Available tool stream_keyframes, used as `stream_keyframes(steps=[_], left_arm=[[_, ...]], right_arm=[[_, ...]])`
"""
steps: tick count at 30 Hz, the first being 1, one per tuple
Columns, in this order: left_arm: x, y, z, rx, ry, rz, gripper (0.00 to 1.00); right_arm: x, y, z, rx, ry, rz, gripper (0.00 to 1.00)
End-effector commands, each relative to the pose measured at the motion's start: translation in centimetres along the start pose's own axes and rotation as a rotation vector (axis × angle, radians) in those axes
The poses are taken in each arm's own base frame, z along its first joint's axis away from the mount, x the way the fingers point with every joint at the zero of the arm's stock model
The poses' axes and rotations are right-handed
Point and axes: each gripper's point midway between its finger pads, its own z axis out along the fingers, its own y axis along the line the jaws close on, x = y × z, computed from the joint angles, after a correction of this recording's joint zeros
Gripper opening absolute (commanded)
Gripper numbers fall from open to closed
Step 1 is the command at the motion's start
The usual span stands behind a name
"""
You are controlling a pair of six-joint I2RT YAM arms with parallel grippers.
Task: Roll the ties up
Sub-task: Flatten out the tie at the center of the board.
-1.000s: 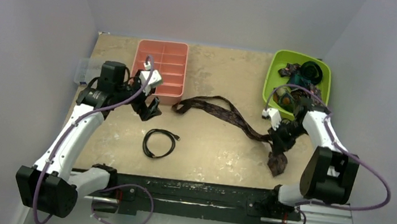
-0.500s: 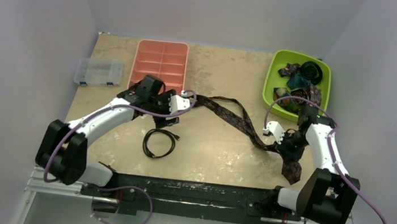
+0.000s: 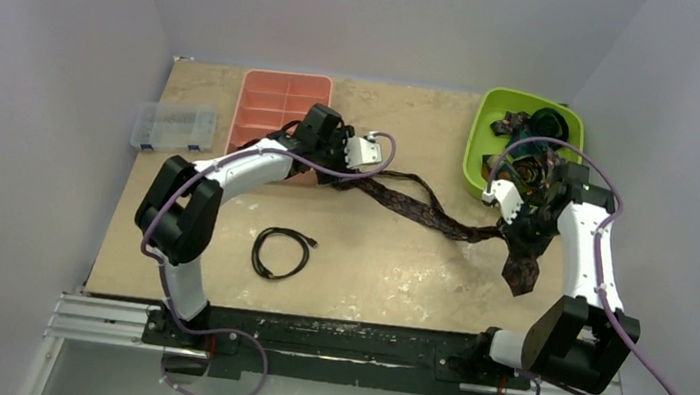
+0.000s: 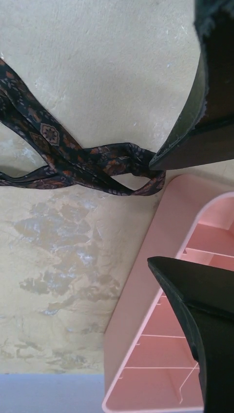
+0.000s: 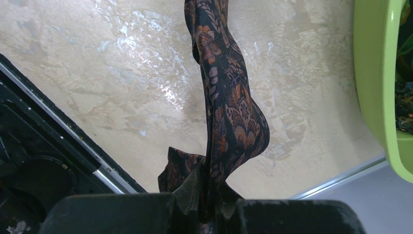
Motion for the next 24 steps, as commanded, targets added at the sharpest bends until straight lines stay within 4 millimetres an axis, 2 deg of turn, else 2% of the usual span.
stream_keyframes(steps=[1,4,6,8,11,13,15,17,18,19,20,22,24], left_arm=[[-0.4,0.0,0.3,0.028,0.002,0.071,0.67],[-0.4,-2.0,-0.1,0.139,-0.011,0.14,0.73],[0.0,-2.6,0.0,0.169,0.0,0.174,0.78],[0.9,-2.6,0.8,0.163,0.043,0.209,0.79],[2.0,-2.0,2.4,0.118,0.104,0.279,0.74],[2.4,-1.6,3.5,0.079,0.142,0.326,0.69],[2.9,-1.5,4.1,0.066,0.173,0.345,0.58],[3.0,-1.5,4.2,0.066,0.196,0.341,0.38],[3.0,-1.2,3.6,0.054,0.219,0.336,0.27],[2.8,-1.3,2.8,0.063,0.229,0.322,0.11],[2.2,-1.4,1.3,0.08,0.225,0.294,0.0],[0.5,-3.1,-2.4,0.173,0.173,0.232,0.0],[-1.2,-5.8,-7.3,0.304,0.089,0.193,0.0]], right_arm=[[-1.5,-0.1,-1.3,-0.003,-0.067,0.048,0.0],[-2.0,-0.5,-1.8,0.005,-0.082,0.055,0.0],[-2.3,-0.8,-2.1,0.015,-0.092,0.059,0.0],[-2.5,-1.0,-2.4,0.023,-0.1,0.059,0.0],[-2.7,-1.4,-2.6,0.038,-0.107,0.059,0.0],[-2.9,-1.7,-2.9,0.049,-0.114,0.065,0.0],[-3.4,-2.1,-3.5,0.066,-0.129,0.07,0.0],[-4.0,-2.7,-4.5,0.094,-0.155,0.073,0.0],[-4.3,-2.8,-5.0,0.103,-0.167,0.071,0.0],[-4.5,-2.5,-5.5,0.097,-0.175,0.075,0.0],[-4.6,-1.9,-6.0,0.082,-0.182,0.081,0.0],[-3.9,-0.2,-6.8,0.076,-0.166,0.076,0.0],[-2.8,0.8,-7.9,0.15,-0.138,0.03,0.0]])
